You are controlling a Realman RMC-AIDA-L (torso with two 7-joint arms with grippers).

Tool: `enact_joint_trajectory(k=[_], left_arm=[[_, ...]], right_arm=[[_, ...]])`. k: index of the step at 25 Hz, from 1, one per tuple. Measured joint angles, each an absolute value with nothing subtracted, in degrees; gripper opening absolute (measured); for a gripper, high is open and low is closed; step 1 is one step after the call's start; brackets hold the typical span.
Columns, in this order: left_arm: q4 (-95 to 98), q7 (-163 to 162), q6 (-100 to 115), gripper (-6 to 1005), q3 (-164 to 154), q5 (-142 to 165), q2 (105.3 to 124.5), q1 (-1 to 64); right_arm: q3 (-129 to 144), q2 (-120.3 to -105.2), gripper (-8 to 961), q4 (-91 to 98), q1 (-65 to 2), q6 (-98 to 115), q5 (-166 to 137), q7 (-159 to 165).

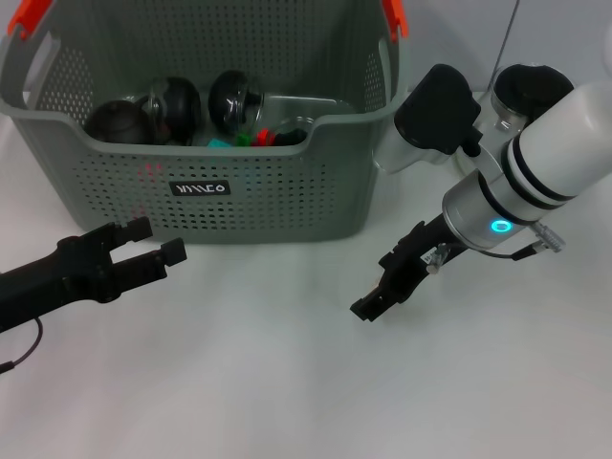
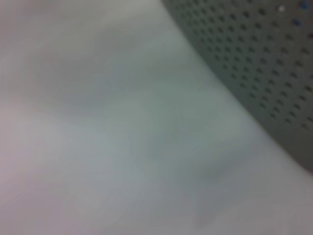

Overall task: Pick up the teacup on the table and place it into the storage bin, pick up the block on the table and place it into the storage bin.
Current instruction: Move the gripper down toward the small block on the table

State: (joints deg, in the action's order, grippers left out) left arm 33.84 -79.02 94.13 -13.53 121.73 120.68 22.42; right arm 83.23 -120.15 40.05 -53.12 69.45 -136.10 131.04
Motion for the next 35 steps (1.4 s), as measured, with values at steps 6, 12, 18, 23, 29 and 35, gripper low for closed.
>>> enact_joint_trajectory(k=[6,12,18,23,29,35], left_arm=[[33.84,-79.02,94.14,848,-13.54,121.72,120.78,22.53],[33.84,-78.86,94.12,849,-13.53,121.72,120.76,22.2],[33.83,-78.8,94.01,849,-13.53,121.72,120.76,21.99],[33.83,-78.83,93.95,849,-13.53,121.73,120.76,22.18],[33.84,-78.85,93.94,849,-13.53,121.73,120.76,22.22],[33.84,-78.87,93.95,849,-13.53,121.73,120.76,21.99]], right_arm=[[83.92,-120.59,909,39.37,-53.26,66.72,-135.85,130.36],[85.95,-120.82,909,37.32,-53.04,63.26,-133.21,128.09],[87.06,-120.84,908,35.65,-53.54,63.54,-131.82,127.07],[87.04,-120.54,908,35.66,-53.54,67.12,-131.8,127.48],[86.36,-120.29,909,36.19,-53.52,71.87,-132.09,127.75],[86.31,-120.19,908,37.45,-53.29,75.44,-132.92,128.03]])
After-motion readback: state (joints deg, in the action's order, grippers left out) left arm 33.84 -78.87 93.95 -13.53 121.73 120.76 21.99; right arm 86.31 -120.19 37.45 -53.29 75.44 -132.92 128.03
